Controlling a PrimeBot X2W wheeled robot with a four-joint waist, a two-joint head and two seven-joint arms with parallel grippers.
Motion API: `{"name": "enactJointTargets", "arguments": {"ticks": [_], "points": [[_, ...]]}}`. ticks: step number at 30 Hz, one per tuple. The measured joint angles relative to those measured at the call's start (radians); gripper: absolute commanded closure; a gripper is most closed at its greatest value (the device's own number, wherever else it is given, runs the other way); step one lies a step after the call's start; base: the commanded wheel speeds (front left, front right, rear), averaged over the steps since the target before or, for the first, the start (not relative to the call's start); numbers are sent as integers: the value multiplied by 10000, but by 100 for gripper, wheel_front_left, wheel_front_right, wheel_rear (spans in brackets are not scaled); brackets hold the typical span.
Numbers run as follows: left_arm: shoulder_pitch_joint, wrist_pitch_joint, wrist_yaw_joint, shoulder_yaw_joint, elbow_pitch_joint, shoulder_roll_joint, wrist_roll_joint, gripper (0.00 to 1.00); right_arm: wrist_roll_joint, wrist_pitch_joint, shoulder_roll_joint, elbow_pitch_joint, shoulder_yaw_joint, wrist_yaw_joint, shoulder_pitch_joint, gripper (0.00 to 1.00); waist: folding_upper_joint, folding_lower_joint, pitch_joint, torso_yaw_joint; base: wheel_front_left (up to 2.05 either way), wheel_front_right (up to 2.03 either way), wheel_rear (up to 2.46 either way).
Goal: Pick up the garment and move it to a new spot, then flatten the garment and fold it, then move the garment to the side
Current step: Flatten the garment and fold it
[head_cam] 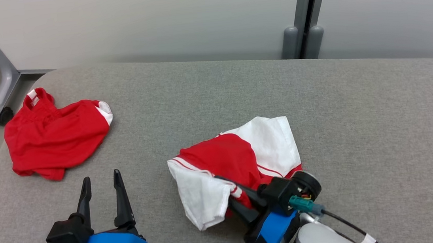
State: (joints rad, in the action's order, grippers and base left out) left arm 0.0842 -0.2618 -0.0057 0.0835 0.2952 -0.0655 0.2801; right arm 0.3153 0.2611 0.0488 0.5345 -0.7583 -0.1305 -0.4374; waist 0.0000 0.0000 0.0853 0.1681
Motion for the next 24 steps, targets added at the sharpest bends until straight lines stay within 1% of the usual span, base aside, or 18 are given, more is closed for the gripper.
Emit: {"name": "enactJointTargets", "arguments": {"ticks": [1,2,3,7,10,12,16,19,22,24], "points": [[-1,0,-6,-17,4,4,-2,0,0,0,2,0,226,0,2,76,0,0,-14,-38,0,0,0],[-1,0,-10,-23,10,8,-6,0,10,2,-2,15,483,0,1,53,0,0,-30,-77,0,0,0],[-1,0,-12,-31,15,8,-23,0,63,2,6,58,667,0,-1,0,0,0,-47,-114,0,0,0],[-25,0,-38,-58,25,21,-73,0,173,4,4,449,991,0,-29,0,0,0,-128,-265,0,0,0],[-117,0,-38,-104,31,29,-77,0,-88,4,10,591,1574,0,-81,0,0,0,-186,-386,0,0,0],[-166,0,-38,-125,31,35,-88,0,-268,4,150,545,2015,0,-38,0,0,1,-227,-470,0,0,0],[-239,0,-36,-117,27,50,-105,0,-349,6,579,161,2763,0,581,0,0,1,-371,-603,0,0,0],[-335,0,-36,-127,33,50,-138,0,-309,8,892,-378,3461,0,1166,0,0,1,-480,-692,0,0,0],[-422,2,-27,-167,31,54,-146,0,-328,12,1087,-963,4303,0,1763,0,0,1,-580,-784,0,0,0],[-455,0,-23,-203,-2,52,-146,0,-391,12,1089,-1369,4928,0,2158,0,0,1,-639,-849,0,0,0]]}}
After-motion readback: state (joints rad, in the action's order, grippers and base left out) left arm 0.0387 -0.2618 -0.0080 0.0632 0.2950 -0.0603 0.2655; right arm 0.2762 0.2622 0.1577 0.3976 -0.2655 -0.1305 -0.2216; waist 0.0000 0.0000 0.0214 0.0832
